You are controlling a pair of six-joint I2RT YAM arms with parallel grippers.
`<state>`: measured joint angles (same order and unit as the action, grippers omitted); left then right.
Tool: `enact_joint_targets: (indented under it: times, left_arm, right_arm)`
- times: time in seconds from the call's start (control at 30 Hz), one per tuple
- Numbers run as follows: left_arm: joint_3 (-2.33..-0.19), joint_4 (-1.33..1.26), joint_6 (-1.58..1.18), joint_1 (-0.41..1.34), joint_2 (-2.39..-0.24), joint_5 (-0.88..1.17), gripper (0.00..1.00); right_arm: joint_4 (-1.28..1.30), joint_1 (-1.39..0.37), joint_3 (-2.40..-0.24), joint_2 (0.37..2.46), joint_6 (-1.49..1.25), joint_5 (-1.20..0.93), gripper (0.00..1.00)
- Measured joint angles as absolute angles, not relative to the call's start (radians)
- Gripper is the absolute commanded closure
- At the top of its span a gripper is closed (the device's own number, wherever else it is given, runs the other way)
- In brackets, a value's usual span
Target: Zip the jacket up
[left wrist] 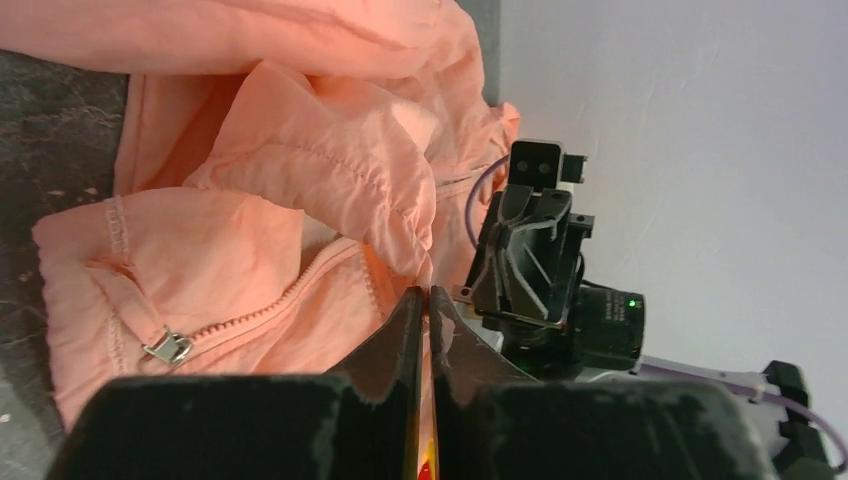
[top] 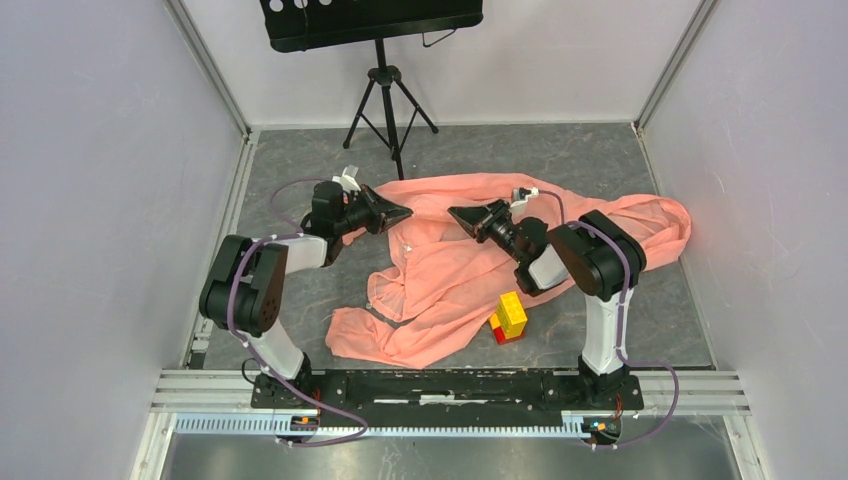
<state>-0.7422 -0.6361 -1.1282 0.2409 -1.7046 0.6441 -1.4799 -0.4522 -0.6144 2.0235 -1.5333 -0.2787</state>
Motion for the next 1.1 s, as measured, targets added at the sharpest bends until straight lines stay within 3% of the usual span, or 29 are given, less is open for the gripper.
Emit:
enact_joint_targets:
  times: [0.07, 0.13, 0.2, 0.73, 0.9, 1.03, 1.1]
  left_arm:
    - [-0.745, -0.602, -1.079, 0.241, -1.684, 0.631, 0.98]
    - [-0.748, -0.585, -1.056, 0.242, -1.674, 0.630, 0.98]
    - [-0.747, -0.583, -1.053, 0.242, -1.673, 0.631, 0.98]
    - [-0.712, -0.740, -1.231, 0.245, -1.573, 0.665, 0.98]
    - [-0.672, -0.793, -1.276, 0.249, -1.576, 0.667, 0.98]
    - [-0.660, -0.820, -1.303, 0.249, -1.582, 0.672, 0.98]
    - [-0.659, -0.828, -1.307, 0.251, -1.582, 0.675, 0.98]
  right_arm:
    - [-1.480, -0.451, -0.614, 2.023, -1.539, -0.306, 0.36]
    - [-1.480, -0.452, -0.601, 2.014, -1.527, -0.318, 0.13]
    - [-1.480, -0.458, -0.558, 1.984, -1.489, -0.313, 0.03]
    - [-1.480, -0.504, -0.549, 1.946, -1.484, -0.181, 0.02]
    - [-1.481, -0.504, -0.632, 1.975, -1.523, -0.159, 0.03]
    - [-1.480, -0.504, -0.653, 1.999, -1.555, -0.150, 0.14]
    - [-1.480, -0.504, -0.657, 2.009, -1.565, -0.151, 0.36]
